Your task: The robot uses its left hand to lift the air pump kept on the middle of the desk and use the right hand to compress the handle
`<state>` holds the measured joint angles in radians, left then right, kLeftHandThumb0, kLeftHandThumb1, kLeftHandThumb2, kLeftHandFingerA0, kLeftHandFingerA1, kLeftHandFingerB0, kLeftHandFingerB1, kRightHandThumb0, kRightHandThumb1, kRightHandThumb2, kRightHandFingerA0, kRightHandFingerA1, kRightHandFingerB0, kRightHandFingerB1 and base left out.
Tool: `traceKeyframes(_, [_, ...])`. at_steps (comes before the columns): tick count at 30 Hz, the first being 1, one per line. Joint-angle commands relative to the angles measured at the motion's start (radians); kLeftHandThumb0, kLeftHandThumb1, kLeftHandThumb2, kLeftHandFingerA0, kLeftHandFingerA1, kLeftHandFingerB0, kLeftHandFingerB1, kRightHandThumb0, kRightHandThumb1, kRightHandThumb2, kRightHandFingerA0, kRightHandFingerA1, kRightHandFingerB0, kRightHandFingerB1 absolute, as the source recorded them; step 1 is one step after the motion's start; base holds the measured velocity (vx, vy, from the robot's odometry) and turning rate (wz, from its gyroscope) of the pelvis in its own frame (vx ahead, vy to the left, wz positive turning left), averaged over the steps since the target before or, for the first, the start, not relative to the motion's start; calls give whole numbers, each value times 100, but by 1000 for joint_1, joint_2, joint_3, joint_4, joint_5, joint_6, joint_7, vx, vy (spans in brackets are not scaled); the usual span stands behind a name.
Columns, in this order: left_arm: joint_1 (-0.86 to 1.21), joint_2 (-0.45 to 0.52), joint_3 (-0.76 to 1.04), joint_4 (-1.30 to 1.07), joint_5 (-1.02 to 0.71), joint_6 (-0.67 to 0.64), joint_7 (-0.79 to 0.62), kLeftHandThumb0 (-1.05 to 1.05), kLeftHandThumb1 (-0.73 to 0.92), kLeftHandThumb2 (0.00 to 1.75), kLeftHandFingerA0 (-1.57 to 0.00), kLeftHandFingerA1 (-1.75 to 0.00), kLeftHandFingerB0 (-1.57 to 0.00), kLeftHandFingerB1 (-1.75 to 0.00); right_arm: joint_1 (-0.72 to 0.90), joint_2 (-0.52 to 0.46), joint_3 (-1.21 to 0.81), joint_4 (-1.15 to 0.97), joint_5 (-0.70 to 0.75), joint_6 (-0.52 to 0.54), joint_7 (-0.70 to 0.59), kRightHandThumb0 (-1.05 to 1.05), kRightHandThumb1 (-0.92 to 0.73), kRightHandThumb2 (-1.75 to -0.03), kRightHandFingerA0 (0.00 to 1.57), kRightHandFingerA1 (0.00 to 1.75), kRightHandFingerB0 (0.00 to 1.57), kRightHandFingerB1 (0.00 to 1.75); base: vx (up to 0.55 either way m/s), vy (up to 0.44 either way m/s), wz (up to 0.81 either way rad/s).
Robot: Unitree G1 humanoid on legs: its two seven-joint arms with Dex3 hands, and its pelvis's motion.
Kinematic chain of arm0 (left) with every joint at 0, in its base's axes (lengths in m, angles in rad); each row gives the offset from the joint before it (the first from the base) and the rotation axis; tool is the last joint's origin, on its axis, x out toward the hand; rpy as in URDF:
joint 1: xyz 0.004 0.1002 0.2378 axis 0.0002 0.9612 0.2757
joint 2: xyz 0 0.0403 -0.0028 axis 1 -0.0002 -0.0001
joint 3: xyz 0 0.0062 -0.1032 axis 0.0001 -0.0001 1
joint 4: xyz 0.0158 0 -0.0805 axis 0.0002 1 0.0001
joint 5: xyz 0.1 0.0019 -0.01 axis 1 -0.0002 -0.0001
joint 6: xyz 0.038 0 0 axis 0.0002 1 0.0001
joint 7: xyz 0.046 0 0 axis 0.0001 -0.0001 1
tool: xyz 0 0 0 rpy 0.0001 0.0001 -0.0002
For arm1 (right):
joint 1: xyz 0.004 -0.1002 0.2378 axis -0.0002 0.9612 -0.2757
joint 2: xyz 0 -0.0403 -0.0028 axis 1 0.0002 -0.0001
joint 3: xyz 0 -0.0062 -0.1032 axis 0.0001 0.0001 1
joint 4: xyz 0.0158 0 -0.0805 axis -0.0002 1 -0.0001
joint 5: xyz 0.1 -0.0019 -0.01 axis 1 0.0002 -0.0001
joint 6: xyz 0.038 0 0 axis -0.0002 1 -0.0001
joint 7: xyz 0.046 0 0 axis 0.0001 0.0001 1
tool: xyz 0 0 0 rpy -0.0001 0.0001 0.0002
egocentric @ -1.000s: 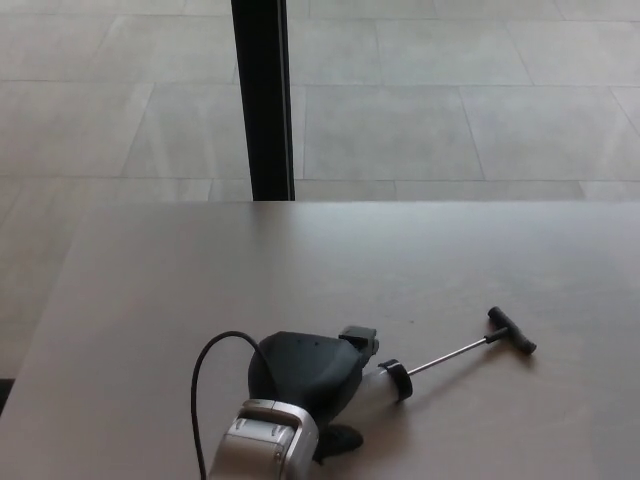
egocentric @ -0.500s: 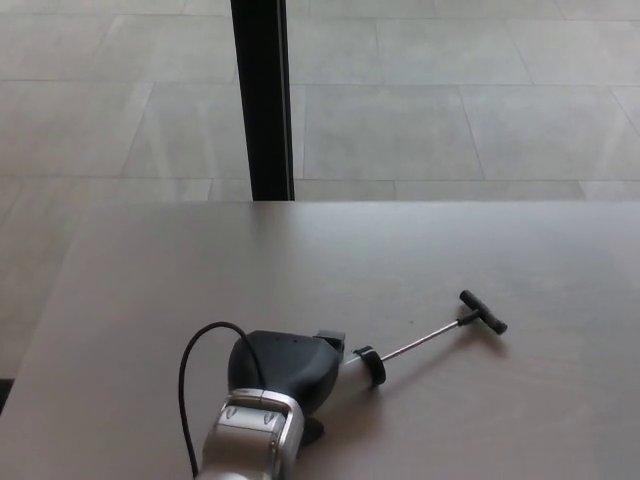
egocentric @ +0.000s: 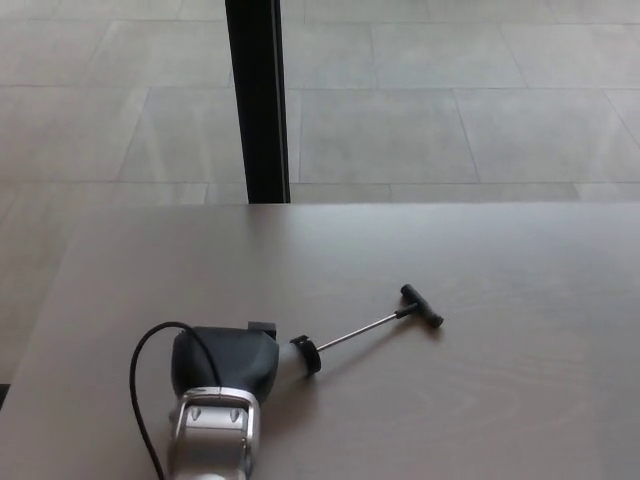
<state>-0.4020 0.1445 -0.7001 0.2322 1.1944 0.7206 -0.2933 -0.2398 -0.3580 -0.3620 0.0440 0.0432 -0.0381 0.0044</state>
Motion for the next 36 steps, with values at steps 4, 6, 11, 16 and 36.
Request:
traceKeyframes(4, [134, -7, 120, 13, -137, -155, 271, -27, 89, 68, -80, -175, -64, -108, 14, 2, 1, -7, 3, -8, -3, -44, -75, -62, 49, 51, 58, 41, 0, 0, 0])
traceKeyframes(6, [155, 3, 150, -32, -180, -235, 304, -24, 77, 88, -80, -175, -68, -84, 16, 8, 7, -19, 1, 19, -10, -47, -76, -63, 51, 52, 54, 40, 0, 0, 0])
traceKeyframes(11, [166, 31, 170, -64, -212, -372, 387, -20, 79, 87, -76, -175, -54, -148, 10, 16, 20, -33, 2, 53, -10, -48, -77, -63, 51, 54, 53, 40, 0, 0, 0])
traceKeyframes(16, [158, 52, 175, -129, -230, -497, 480, -12, 76, 88, -73, -175, -57, -156, -22, 29, 42, -14, 28, 72, 7, -48, -79, -64, 48, 56, 49, 40, 0, 0, 0])
traceKeyframes(36, [155, 103, 207, -249, -263, -651, 539, -2, 65, 94, -77, -175, -60, -165, -155, 102, 155, 54, 52, 203, 36, -90, -86, -122, 4, 44, 6, 36, 0, 0, 0])
